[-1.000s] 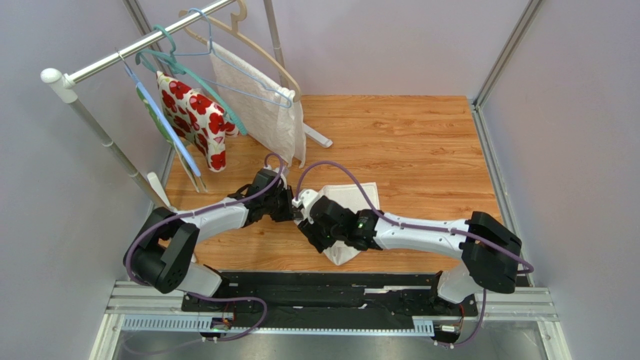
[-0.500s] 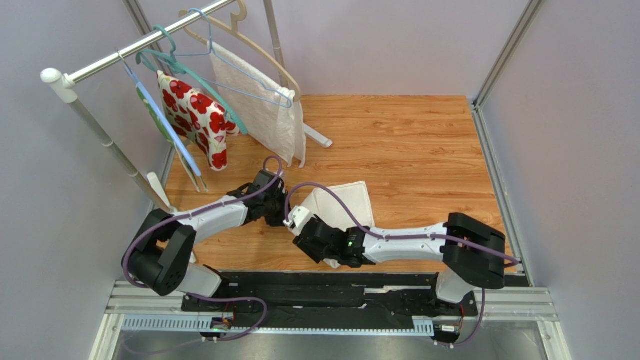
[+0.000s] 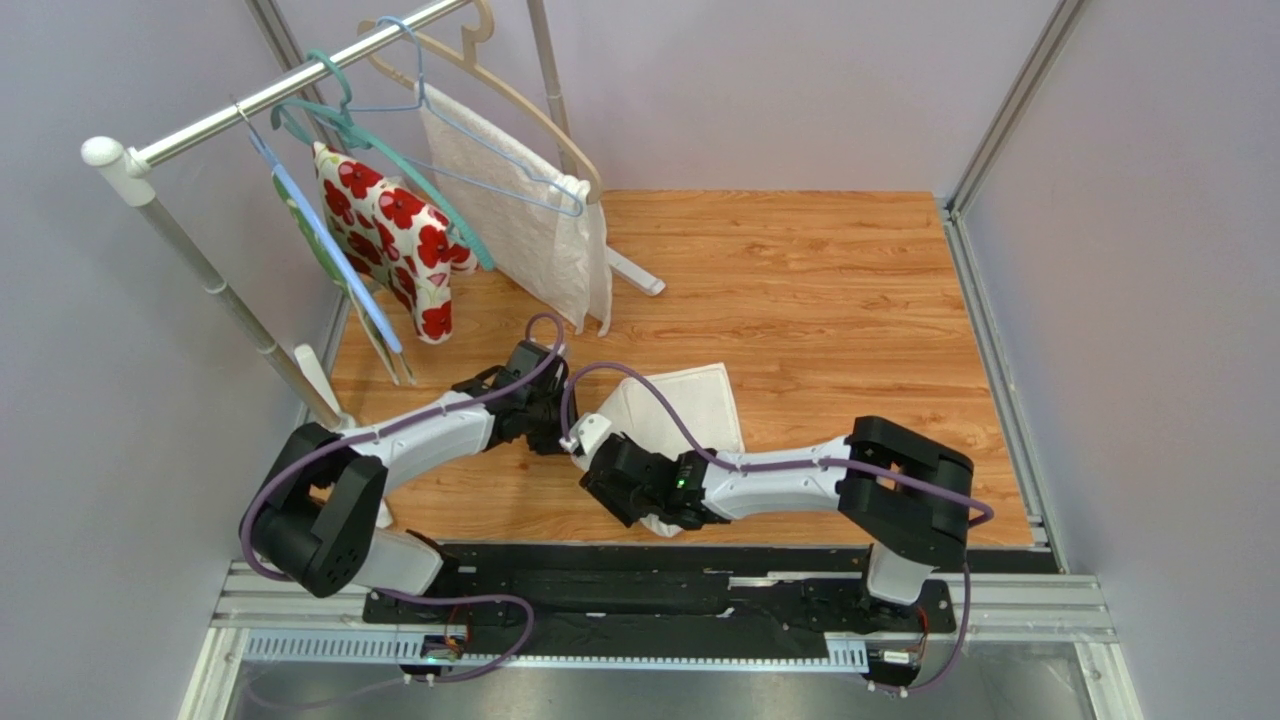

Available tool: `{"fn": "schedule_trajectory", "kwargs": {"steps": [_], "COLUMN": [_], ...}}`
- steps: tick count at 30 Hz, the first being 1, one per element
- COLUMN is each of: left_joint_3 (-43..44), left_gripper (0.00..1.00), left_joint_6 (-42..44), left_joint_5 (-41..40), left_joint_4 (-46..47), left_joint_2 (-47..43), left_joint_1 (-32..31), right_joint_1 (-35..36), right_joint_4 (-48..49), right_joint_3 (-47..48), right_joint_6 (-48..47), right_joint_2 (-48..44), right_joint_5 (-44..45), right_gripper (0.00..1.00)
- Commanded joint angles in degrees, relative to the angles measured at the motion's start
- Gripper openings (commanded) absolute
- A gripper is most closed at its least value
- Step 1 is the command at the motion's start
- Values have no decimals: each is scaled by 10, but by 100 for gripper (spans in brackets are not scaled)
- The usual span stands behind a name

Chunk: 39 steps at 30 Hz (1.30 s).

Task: Fold the napkin, place the utensils inside, and roll it up
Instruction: Roll the napkin with the utensil

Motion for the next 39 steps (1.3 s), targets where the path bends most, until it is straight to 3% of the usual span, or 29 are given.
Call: {"fn": "schedule_trajectory", "kwargs": {"steps": [1, 3, 6, 7, 10, 11, 16, 22, 26, 32, 39], "left_joint_3": [22, 19, 21, 24, 31, 32, 5, -46, -78, -103, -97], "left_gripper": [0, 3, 20, 36, 57, 60, 62, 62, 64, 64, 64], "left_joint_6": [8, 5, 6, 6, 8, 11, 31, 44, 78, 63, 23], "left_joint_5": [6, 5, -5, -16, -48, -57, -83, -35, 2, 58, 143], "left_joint_4": [-12, -10, -20, -23, -46, -57, -33, 82, 210, 380, 553], "left_joint_2": [-30, -42, -66, -74, -115, -127, -196, -206, -199, -152, -4], "left_joint_1": [-3, -3, -3, -3, -2, -1, 0, 0, 0, 0, 0], "right_joint_1": [-43, -68, -101, -110, -143, -159, -208, -252, -284, -319, -329], "right_joint_4": [-31, -31, -23, -17, -15, -12, 6, 36, 60, 70, 67], "right_joint_3": [-2, -12, -26, -29, -36, -40, -66, -80, -86, -85, -82], "right_joint_6": [36, 40, 38, 35, 30, 30, 30, 38, 49, 52, 52], "right_joint_2": [14, 12, 9, 6, 4, 1, -2, 15, 40, 69, 79], "right_joint_5": [-66, -109, -190, -210, -283, -317, -412, -498, -561, -603, -606], "right_gripper": [43, 38, 24, 21, 16, 15, 11, 10, 8, 8, 8]}}
